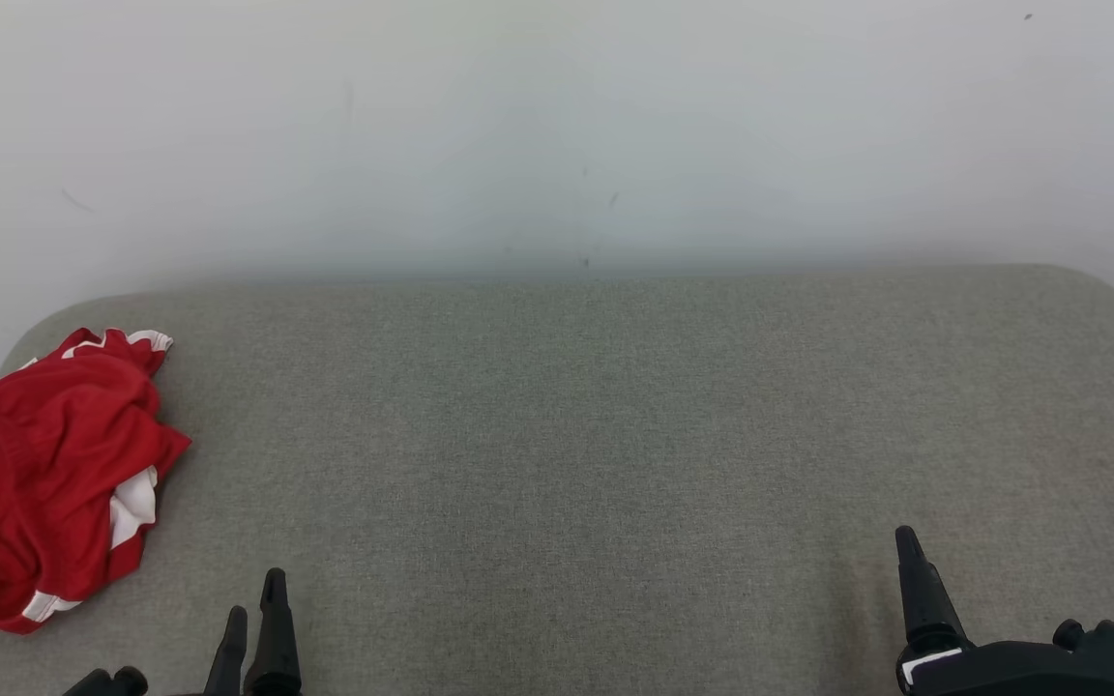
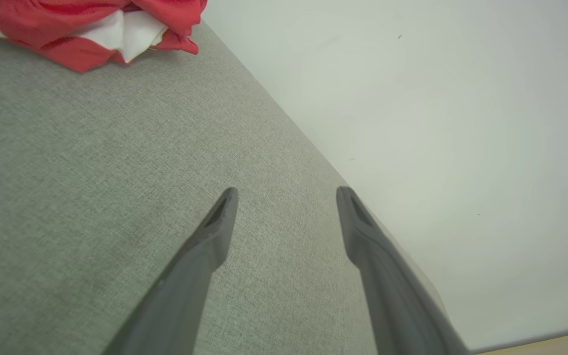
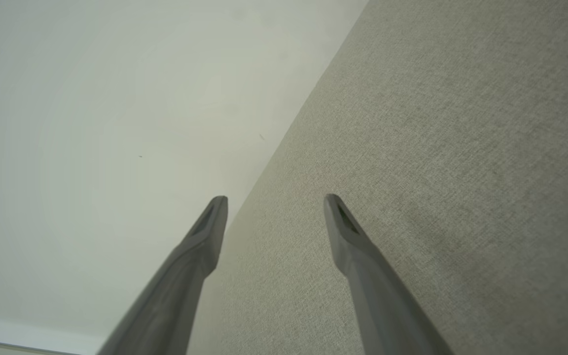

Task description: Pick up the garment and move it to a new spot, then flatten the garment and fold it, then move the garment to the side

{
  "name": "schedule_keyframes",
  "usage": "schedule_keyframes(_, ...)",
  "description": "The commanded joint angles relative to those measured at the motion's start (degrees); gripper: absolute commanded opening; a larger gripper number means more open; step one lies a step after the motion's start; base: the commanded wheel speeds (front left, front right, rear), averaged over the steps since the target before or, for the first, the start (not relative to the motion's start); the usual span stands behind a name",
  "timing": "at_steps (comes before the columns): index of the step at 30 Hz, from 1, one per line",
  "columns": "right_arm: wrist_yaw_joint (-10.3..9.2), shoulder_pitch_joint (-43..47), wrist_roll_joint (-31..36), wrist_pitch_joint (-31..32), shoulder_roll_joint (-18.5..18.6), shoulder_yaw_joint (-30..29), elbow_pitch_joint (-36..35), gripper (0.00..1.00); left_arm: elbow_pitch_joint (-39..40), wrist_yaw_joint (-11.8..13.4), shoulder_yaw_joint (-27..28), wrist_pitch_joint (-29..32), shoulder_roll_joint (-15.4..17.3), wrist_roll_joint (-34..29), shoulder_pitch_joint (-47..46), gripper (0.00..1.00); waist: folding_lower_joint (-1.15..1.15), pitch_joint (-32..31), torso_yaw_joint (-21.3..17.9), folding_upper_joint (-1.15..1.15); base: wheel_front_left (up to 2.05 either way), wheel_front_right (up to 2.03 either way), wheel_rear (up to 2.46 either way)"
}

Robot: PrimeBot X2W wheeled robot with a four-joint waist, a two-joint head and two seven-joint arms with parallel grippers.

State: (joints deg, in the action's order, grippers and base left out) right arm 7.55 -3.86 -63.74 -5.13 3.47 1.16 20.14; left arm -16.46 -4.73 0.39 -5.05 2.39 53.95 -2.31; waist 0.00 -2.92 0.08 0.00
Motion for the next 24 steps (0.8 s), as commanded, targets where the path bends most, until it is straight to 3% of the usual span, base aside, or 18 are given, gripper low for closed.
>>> schedule_keyframes(1, -0.05, -1.1, 2.3, -0.6, 0.6, 0.4, -0.3, 1.0, 0.6, 0.2, -0.4, -0.6, 0.3, -2.6, -0.1, 1.0, 0.0, -0.1, 0.0, 0.0, 0.0, 0.0, 0.0)
schedule_keyframes(24, -0.07, -1.3, 27.6, -3.1, 0.4, 1.2, 0.9, 1.0, -0.1, 3.7, -2.2, -4.3, 1.1, -26.2, 0.7, 1.0, 0.0, -1.1, 0.5, 0.0, 0.0, 0.0, 0.0)
